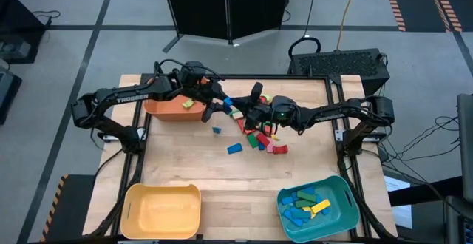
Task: Sort blocks by size
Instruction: Put the blue arch block into the orange bin
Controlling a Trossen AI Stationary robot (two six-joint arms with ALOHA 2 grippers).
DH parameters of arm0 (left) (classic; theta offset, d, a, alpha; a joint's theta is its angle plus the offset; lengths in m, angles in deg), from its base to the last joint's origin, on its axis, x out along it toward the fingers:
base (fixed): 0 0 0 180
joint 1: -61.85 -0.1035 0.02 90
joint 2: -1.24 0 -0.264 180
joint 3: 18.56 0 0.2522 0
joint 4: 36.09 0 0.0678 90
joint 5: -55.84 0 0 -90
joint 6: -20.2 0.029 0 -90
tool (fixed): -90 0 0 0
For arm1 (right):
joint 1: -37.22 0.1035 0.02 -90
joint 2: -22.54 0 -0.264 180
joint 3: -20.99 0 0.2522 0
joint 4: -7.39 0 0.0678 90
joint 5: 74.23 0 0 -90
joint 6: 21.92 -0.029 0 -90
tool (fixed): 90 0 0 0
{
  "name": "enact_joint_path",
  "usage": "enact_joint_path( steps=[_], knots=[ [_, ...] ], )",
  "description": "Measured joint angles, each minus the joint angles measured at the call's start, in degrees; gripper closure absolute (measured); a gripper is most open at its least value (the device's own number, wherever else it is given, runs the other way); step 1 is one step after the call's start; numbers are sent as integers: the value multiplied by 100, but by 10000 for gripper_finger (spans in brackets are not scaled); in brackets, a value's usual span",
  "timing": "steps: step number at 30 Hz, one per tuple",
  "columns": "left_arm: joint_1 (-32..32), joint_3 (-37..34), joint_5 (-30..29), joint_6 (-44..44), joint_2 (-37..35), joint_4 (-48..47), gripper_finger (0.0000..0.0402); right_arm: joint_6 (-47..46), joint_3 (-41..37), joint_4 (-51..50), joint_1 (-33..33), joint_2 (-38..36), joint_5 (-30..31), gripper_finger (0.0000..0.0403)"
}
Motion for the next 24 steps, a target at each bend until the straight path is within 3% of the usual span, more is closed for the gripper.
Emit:
enact_joint_path(
  steps=[3, 9, 18, 24],
  knots=[
    [-2, 1, -1, -21, 1, -15, 284, -38, 0, 3, 3, 0, -2, 372],
    [-38, 6, -242, 40, 1, 28, 285, -638, 0, 10, 0, 0, 277, 350],
    [-453, -4, -1414, 65, -15, -571, 281, -1000, 13, 199, -9, -24, 2546, 297],
    [-857, -4, -1923, 68, -13, -1078, 279, -1456, 13, 129, -104, -22, 3026, 278]
  ],
)
